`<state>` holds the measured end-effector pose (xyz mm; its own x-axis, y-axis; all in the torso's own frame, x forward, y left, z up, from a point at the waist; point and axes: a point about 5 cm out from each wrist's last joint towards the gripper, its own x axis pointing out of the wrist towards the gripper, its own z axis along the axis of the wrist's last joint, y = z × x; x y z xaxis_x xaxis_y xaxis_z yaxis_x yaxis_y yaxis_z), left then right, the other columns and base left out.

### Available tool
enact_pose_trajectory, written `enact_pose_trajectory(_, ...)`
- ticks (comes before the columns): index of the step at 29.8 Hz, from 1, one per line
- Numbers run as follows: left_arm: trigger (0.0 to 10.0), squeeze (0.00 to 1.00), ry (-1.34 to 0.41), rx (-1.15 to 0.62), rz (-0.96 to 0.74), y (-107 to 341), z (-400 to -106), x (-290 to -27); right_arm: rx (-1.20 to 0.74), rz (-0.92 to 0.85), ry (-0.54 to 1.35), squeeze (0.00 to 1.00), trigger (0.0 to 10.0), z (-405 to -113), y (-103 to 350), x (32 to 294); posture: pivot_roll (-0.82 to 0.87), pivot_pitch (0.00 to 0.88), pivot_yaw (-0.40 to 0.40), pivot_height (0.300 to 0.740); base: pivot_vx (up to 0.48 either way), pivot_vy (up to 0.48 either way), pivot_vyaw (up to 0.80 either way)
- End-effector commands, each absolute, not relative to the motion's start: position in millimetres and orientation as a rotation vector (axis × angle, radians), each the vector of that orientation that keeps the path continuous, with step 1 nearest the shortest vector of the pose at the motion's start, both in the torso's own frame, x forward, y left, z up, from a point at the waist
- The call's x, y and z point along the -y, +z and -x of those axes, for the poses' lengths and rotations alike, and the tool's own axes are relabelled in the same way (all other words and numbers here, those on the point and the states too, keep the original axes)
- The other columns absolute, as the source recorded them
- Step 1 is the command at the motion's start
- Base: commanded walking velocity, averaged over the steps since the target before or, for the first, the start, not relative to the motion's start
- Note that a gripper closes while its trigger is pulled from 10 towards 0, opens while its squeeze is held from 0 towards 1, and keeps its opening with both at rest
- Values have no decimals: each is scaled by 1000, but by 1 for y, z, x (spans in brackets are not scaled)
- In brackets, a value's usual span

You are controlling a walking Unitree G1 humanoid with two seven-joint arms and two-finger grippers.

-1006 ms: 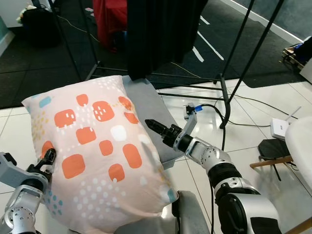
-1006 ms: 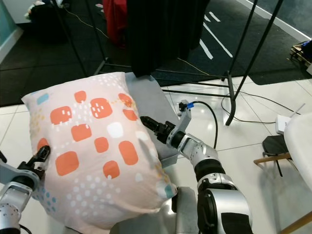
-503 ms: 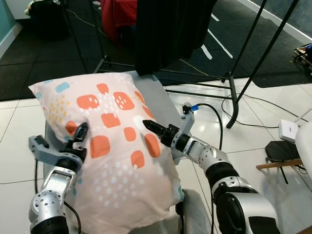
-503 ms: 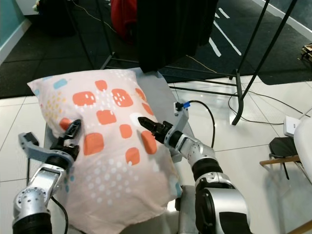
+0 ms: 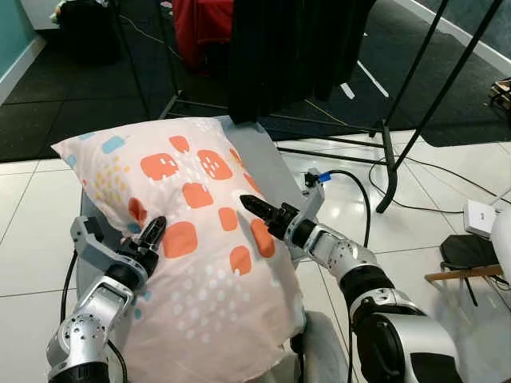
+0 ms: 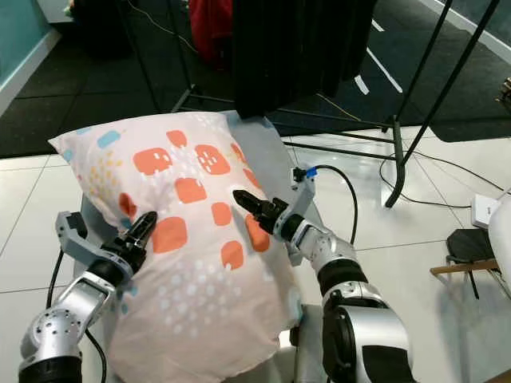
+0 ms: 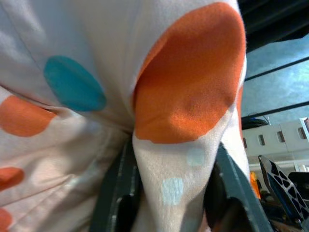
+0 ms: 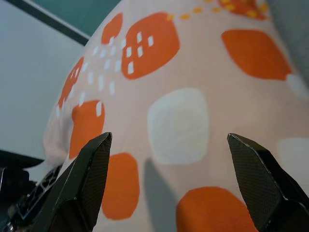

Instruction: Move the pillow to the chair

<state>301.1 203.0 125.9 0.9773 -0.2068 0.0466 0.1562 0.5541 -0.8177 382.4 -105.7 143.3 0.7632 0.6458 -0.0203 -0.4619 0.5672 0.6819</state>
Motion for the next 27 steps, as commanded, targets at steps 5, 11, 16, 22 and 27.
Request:
enact_pose_trajectory(5, 0, 0, -367, -53, 983, 141, -299, -185, -315, -774, 570, 0, 10000, -382, 134, 127, -90, 242, -16, 475, 0, 0, 0)
enact_pose_trajectory(11, 0, 0, -478, 41, 1031, 166, -295, -180, -419, -744, 469, 0, 10000, -370, 107, 147, -89, 247, -8, 475, 0, 0, 0)
enact_pose_trajectory(16, 0, 0, -570, 95, 1061, 183, -292, -166, -400, -718, 467, 0, 10000, -371, 108, 150, -91, 242, -5, 475, 0, 0, 0)
enact_pose_trajectory(22, 0, 0, -665, 152, 1111, 205, -287, -145, -308, -707, 495, 0, 10000, -376, 120, 151, -91, 229, -8, 475, 0, 0, 0)
enact_pose_trajectory(27, 0, 0, -707, 167, 1116, 214, -284, -131, -250, -707, 519, 0, 10000, -381, 133, 150, -105, 193, -7, 490, 0, 0, 0)
